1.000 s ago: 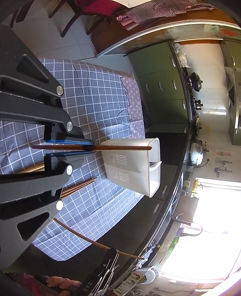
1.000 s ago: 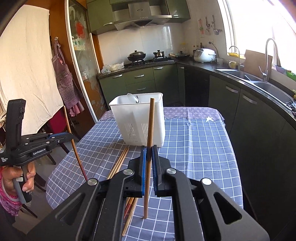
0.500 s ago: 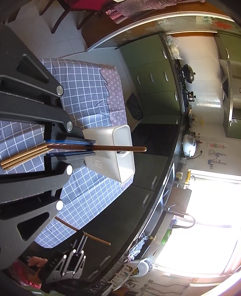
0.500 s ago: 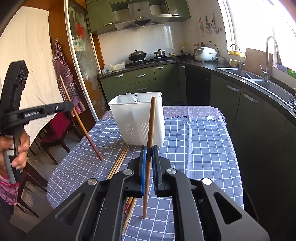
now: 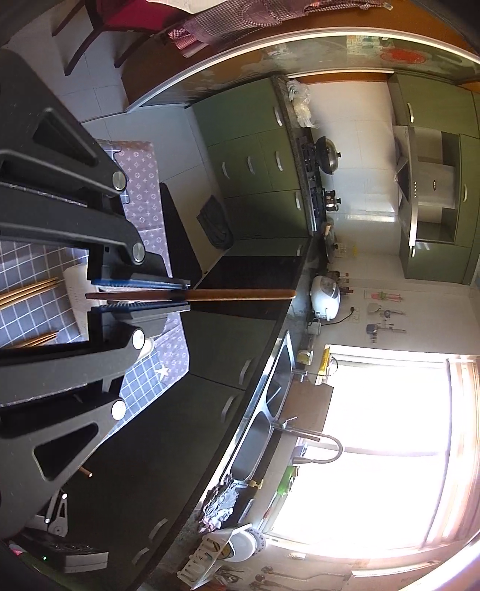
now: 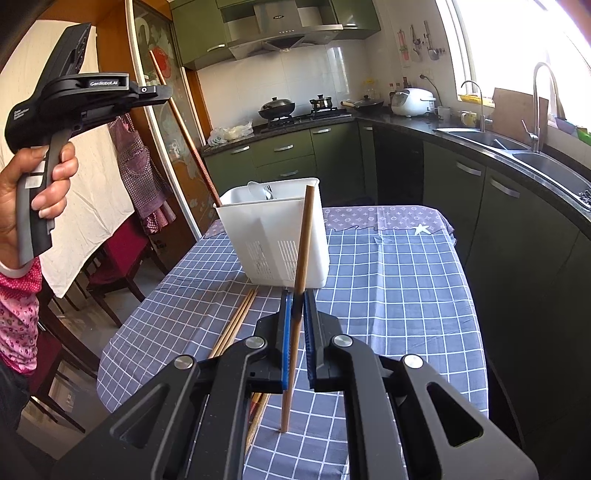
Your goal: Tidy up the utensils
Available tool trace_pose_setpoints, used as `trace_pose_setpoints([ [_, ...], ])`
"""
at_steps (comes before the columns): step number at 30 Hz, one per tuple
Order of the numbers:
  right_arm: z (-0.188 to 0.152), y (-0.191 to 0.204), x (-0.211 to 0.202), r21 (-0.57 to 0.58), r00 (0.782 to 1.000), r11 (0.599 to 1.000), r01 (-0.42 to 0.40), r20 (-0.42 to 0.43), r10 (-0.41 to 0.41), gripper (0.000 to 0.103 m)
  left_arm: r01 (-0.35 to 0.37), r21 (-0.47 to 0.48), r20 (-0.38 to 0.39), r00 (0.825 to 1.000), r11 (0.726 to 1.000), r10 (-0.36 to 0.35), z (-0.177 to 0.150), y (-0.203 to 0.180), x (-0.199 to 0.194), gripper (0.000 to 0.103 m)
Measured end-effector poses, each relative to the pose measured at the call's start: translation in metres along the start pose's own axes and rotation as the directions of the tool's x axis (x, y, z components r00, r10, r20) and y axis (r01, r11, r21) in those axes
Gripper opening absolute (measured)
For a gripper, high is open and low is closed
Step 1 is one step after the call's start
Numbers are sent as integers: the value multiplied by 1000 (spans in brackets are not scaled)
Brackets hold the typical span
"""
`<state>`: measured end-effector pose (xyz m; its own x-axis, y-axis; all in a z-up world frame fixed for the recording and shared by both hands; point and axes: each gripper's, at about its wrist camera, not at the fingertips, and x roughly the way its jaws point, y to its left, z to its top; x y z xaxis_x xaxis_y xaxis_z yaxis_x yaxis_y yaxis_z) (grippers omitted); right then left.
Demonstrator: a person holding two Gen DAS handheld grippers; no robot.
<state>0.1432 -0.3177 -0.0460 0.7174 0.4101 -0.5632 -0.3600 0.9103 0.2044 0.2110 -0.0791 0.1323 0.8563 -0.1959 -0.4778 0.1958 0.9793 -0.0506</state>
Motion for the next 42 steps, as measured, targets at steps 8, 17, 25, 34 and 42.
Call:
trace_pose_setpoints([
  [8,-1,-4,1,6,1000,1000,-6,-1,6,8,-38,-3,-31,999,999,38,-5,3,38,7],
  [17,17,0,-2,9,1000,1000,-15,18,15,8,-14,-13,-163,987,1000,12,-44,15,77,25],
  [25,75,4,-4,12,998,1000,6,57,-7,6,14,-40,-128,992,999,-19,-61,27,42,26],
  [34,56,-62,144,228,909,968,106,-417,-1,30,58,-39,-152,986,998,-63,-85,33,17,28],
  [42,33,-76,190,419,881,890,182,-472,42,23,99,-47,-155,982,994,-105,-97,38,8,30],
])
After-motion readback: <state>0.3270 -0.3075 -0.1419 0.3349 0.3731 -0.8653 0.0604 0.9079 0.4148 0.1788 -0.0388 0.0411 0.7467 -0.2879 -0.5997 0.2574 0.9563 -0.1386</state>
